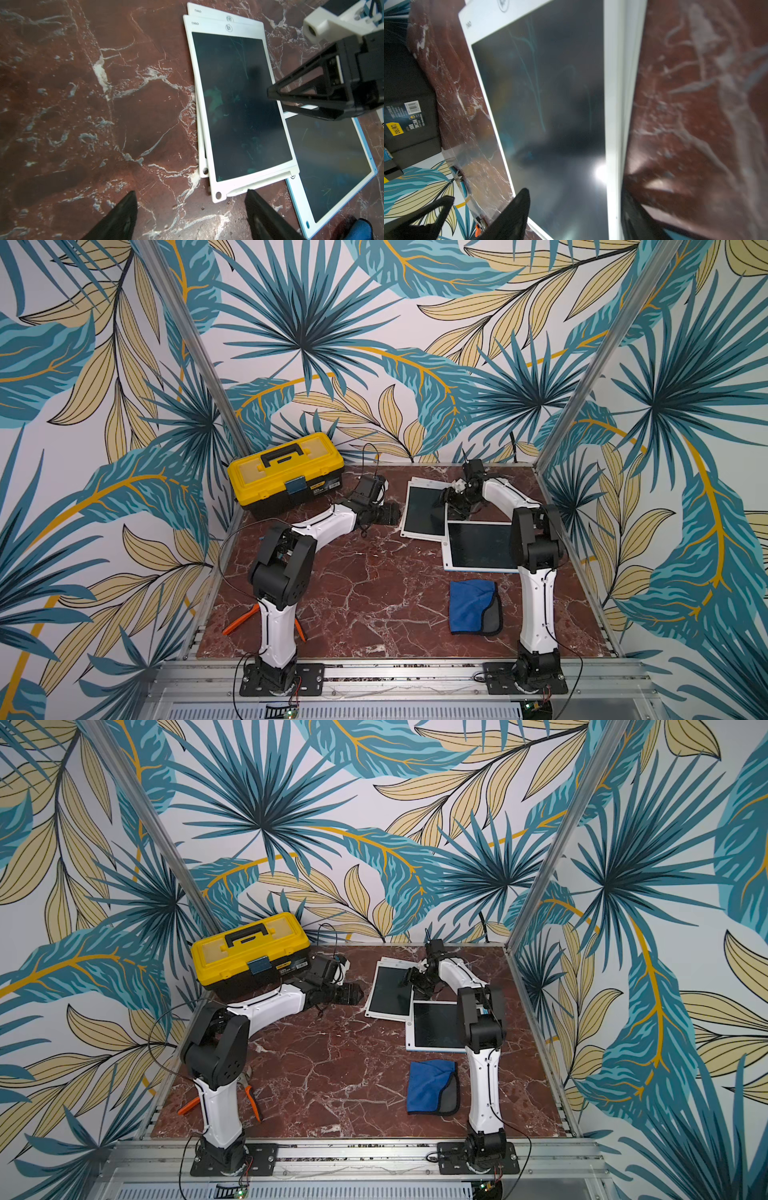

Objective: Wipe the drawing tablet
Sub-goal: Adjust the drawing tablet at the center of the board, then move the drawing tablet to the center of the board.

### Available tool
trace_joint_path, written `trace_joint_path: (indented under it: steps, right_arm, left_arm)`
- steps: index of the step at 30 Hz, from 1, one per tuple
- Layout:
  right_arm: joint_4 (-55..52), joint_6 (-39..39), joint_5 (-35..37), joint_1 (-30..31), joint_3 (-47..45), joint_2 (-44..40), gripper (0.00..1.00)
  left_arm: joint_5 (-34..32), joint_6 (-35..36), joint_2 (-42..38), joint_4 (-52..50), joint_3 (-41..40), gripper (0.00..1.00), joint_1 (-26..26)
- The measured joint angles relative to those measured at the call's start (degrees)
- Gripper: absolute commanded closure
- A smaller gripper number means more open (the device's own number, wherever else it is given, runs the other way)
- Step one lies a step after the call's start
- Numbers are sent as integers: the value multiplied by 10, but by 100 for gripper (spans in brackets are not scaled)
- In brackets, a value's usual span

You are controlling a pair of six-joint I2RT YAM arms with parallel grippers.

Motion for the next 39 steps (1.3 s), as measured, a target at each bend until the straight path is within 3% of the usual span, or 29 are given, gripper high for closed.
trace_joint_path:
  steps: [6,15,18,25,31,39]
  right_arm:
    - [-12,3,-11,28,84,52,31]
    - [-13,29,-28,74,110,71,27]
    - [21,50,-13,42,11,13,25]
    - [34,62,107,-157,-206,-186,20]
    - [9,65,210,-165,-235,-256,18]
    - [-10,73,247,-198,-249,-207,17]
  left_arm:
    - [-1,1,-42,-3,-31,16,0]
    - [3,-2,-73,-1,-49,16,0]
    - [31,-15,-77,-1,-60,16,-2]
    - [82,-57,-83,21,-101,17,-44]
    - [141,-129,-28,52,-62,23,-98]
    - [149,-180,25,64,-45,23,-111]
